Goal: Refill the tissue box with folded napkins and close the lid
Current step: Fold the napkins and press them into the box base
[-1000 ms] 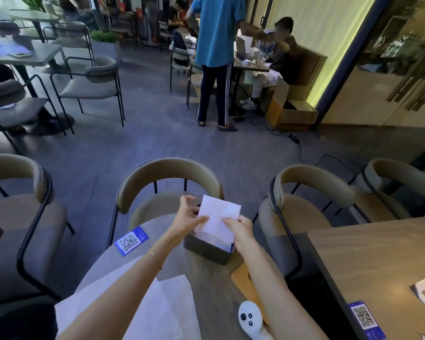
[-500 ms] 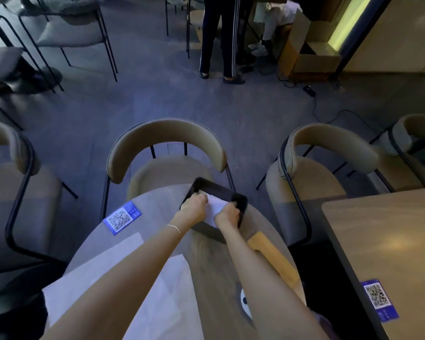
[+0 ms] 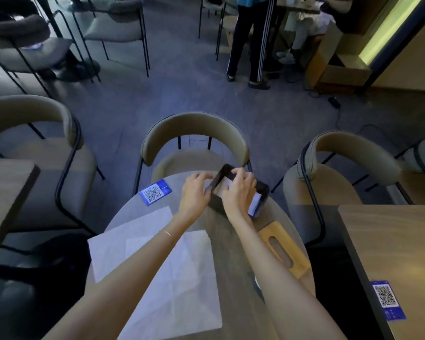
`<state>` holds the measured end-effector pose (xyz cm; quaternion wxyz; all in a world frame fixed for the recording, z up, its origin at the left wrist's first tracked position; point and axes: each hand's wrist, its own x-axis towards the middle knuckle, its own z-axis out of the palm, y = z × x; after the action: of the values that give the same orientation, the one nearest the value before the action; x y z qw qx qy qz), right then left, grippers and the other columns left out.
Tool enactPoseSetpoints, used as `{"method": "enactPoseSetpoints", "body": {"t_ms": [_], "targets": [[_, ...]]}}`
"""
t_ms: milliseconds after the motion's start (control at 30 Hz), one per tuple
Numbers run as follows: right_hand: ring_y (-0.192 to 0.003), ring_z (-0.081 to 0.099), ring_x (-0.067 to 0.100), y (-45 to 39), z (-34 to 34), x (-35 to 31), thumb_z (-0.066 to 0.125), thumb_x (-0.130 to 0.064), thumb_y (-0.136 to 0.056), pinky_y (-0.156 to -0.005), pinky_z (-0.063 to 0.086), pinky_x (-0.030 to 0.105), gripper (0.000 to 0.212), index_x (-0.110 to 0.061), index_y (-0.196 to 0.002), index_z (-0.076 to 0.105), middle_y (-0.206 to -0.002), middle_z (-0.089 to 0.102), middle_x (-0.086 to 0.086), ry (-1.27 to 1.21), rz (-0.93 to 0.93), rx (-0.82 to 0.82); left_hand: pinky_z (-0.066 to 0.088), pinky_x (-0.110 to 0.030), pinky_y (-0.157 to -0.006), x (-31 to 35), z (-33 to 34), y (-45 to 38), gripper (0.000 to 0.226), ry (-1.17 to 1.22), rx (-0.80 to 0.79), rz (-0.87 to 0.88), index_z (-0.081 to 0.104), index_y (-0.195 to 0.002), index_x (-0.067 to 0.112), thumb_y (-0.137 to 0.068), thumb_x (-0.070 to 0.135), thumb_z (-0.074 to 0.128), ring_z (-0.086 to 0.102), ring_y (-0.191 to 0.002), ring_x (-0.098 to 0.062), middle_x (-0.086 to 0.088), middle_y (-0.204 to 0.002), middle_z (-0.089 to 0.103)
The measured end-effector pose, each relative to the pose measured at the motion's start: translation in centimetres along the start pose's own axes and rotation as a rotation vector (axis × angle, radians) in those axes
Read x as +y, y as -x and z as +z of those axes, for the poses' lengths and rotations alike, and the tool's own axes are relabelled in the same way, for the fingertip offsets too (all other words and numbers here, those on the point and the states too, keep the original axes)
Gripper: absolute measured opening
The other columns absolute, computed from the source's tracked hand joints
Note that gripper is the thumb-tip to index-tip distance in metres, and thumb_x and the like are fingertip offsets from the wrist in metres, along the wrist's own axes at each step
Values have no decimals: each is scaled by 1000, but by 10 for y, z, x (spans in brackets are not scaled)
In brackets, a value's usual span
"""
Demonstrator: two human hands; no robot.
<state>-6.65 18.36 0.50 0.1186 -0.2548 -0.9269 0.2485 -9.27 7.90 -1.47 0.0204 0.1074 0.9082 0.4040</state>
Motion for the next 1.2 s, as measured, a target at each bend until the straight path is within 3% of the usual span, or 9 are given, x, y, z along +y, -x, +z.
{"method": "enactPoseSetpoints", "body": {"t_ms": [100, 200, 400, 500, 633, 767, 1033, 1133, 1200], "targets": [[-106, 55, 25, 35, 17, -22, 56, -8, -90, -89, 46, 32, 18, -9, -106, 62, -112, 60, 11, -91, -298, -175, 40, -44, -97, -37, -14, 59, 56, -16, 130, -332, 41, -135, 13, -82, 11, 59, 47, -119, -34, -16, -128, 52], [-107, 59, 29, 70, 48, -28, 54, -1, -85, -91, 45, 34, 24, -6, -103, 69, -110, 67, 14, -63, -346, -577, 26, -47, -113, -73, -16, 119, 94, -108, -26, -542, 11, -149, 12, -77, 25, 70, 25, -141, -36, -15, -151, 30], [-123, 46, 35, 108, 90, -16, 56, 0, -81, -100, 41, 35, 45, -7, -125, 53, -126, 52, 20, 120, -321, -908, 7, -56, -116, -105, -7, 171, 131, -163, -309, -507, -21, -147, 16, -66, 36, 80, -9, -148, -33, -6, -161, -9], [-123, 46, 31, 107, 93, -12, 66, -9, -80, -97, 44, 35, 38, -9, -117, 57, -121, 59, 17, 225, -298, -945, 4, -56, -116, -108, -10, 177, 130, -166, -328, -443, -21, -147, 15, -67, 36, 79, -12, -148, -32, -4, -160, -13], [-99, 63, 29, 100, 90, -10, 75, -22, -73, -72, 43, 28, 9, -17, -76, 68, -89, 71, 10, 268, -270, -986, 0, -56, -117, -110, -14, 183, 129, -115, -311, -405, -21, -147, 16, -67, 39, 78, -14, -148, -31, -1, -160, -14], [-66, 49, 15, 90, 76, -16, 74, -22, -79, -66, 38, 29, 29, -18, -57, 55, -61, 51, -2, 53, -159, -1073, 0, -57, -116, -109, -19, 187, 131, -36, -240, -375, -17, -148, 18, -63, 50, 78, -14, -148, -28, 1, -160, -12], [-79, 59, 16, 40, -8, -28, 67, -6, -87, -72, 49, 26, 7, -10, -83, 63, -85, 63, 5, -556, 119, -1026, 1, -50, -120, -67, -44, 158, 131, 172, -111, -233, -9, -150, 17, -58, 67, 69, -7, -149, -19, 5, -161, -5], [-96, 61, 23, 21, -38, -19, 71, -13, -84, -87, 52, 35, 29, -2, -110, 62, -101, 64, 10, -625, 145, -891, 24, -42, -119, -49, -48, 137, 94, 255, -86, -178, 22, -149, 17, -75, 50, 70, 25, -143, -19, 0, -156, 26], [-107, 60, 28, 13, -56, -12, 76, -17, -79, -94, 51, 40, 37, -8, -113, 62, -115, 62, 14, -647, 133, -811, 43, -32, -103, -33, -51, 121, 56, 275, -81, -114, 54, -131, 18, -82, 41, 67, 53, -122, -16, 0, -132, 59]]}}
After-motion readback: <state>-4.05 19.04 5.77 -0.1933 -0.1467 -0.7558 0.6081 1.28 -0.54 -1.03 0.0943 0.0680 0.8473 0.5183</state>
